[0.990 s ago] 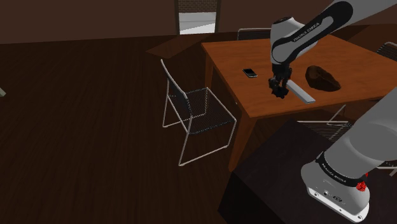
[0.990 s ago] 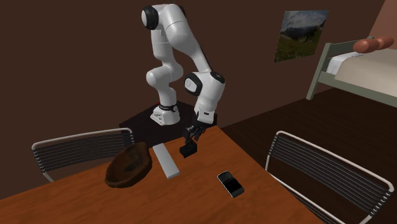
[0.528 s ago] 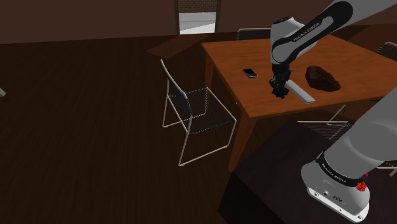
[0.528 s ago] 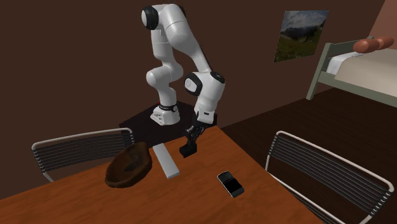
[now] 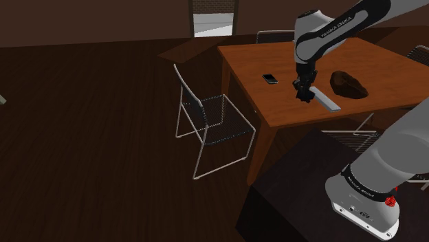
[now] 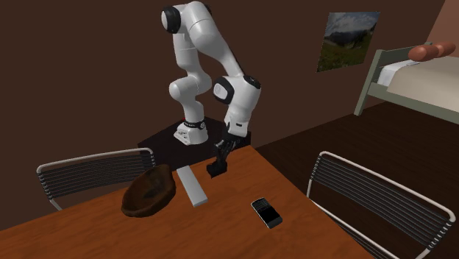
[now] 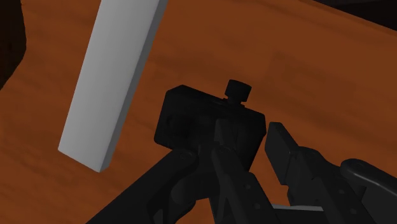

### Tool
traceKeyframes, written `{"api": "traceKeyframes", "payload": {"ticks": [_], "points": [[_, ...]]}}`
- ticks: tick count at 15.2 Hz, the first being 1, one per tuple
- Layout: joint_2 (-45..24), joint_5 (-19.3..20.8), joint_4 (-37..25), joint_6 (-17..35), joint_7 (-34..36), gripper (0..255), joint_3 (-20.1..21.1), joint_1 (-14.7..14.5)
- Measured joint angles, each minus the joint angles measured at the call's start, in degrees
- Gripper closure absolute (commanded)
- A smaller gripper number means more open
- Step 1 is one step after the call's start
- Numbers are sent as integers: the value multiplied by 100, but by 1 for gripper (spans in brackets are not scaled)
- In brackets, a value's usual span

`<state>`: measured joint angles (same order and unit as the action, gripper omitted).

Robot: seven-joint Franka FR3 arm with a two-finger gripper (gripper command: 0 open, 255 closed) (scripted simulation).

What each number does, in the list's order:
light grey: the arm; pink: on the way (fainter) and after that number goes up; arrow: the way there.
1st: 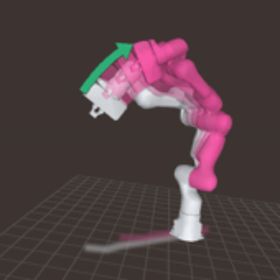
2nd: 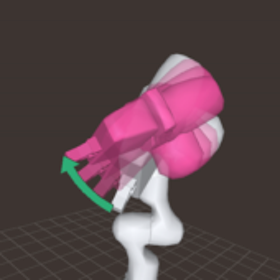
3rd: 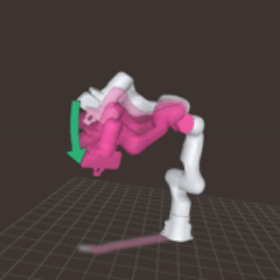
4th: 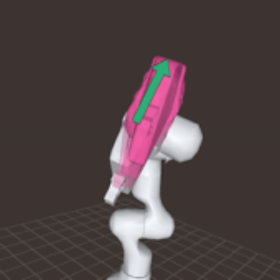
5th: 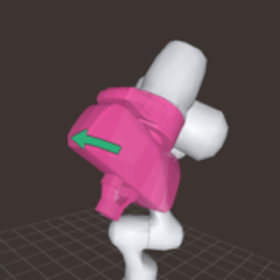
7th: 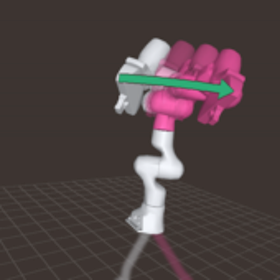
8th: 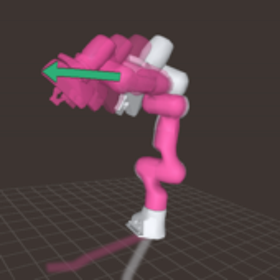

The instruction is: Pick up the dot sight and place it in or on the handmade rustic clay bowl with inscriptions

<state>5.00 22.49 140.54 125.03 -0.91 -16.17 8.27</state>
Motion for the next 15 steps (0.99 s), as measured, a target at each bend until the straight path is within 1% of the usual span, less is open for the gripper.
{"api": "traceKeyframes", "payload": {"ticks": [15], "points": [[703,-103,-539,-1218,-258,255,101,-48]]}}
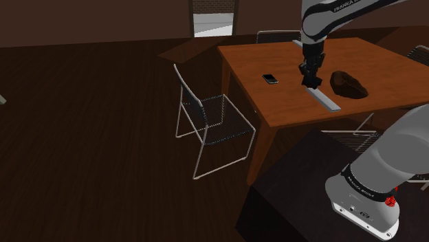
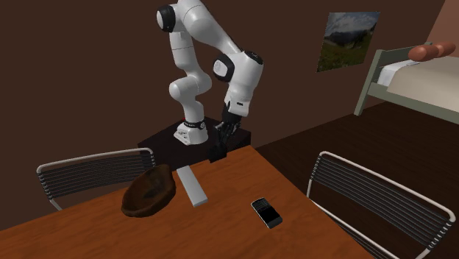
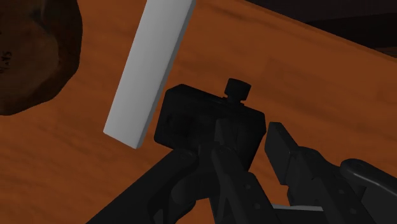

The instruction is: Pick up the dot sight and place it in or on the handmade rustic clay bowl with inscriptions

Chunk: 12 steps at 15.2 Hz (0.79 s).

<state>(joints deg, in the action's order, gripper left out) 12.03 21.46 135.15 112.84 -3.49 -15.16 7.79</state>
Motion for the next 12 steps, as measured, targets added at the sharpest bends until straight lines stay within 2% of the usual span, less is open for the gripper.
{"api": "traceKeyframes", "payload": {"ticks": [12], "points": [[359,-66,-573,-910,-205,255,85,-25]]}}
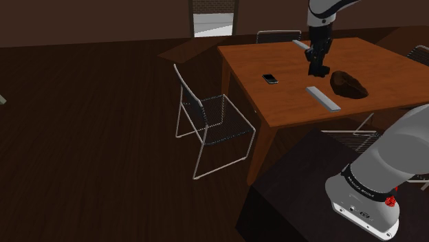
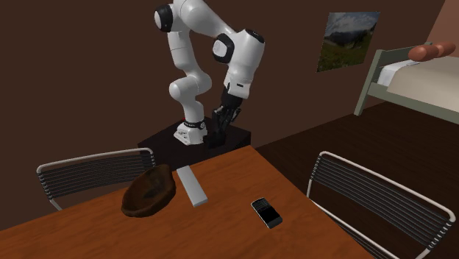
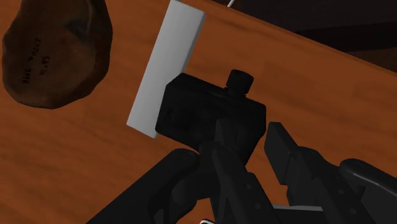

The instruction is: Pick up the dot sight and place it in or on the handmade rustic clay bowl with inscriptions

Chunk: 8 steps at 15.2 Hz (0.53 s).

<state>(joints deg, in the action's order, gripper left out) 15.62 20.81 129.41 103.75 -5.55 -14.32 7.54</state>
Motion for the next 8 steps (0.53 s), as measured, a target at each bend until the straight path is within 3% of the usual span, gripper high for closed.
{"api": "traceKeyframes", "payload": {"ticks": [8], "points": [[-146,295,-263,207,-946,255,-646,438]]}}
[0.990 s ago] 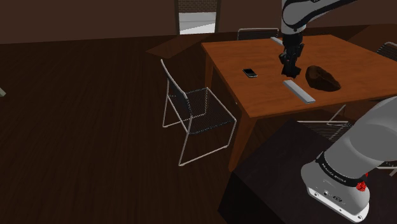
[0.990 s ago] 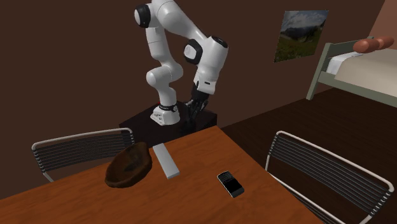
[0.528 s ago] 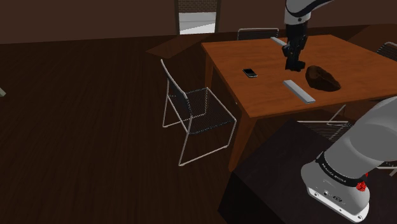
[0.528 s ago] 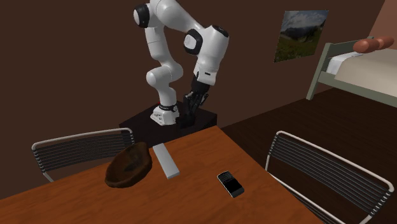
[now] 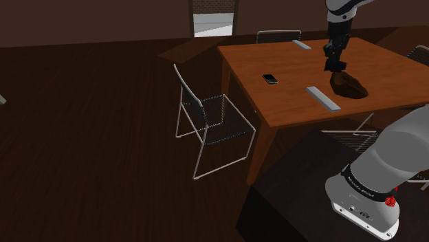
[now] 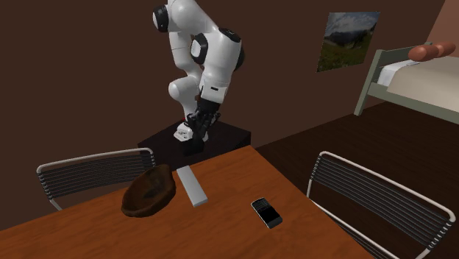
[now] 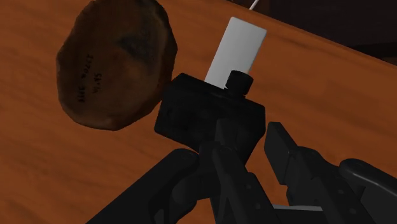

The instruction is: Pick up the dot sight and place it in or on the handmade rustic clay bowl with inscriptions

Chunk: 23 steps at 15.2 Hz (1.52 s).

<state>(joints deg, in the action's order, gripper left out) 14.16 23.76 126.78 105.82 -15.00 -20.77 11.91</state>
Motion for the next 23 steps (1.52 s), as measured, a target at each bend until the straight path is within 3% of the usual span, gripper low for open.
{"api": "traceKeyframes", "payload": {"ticks": [12,23], "points": [[-901,-85,-1081,389,-1762,255,-1061,631],[-1263,-139,-623,1189,-1702,255,-1173,701]]}}
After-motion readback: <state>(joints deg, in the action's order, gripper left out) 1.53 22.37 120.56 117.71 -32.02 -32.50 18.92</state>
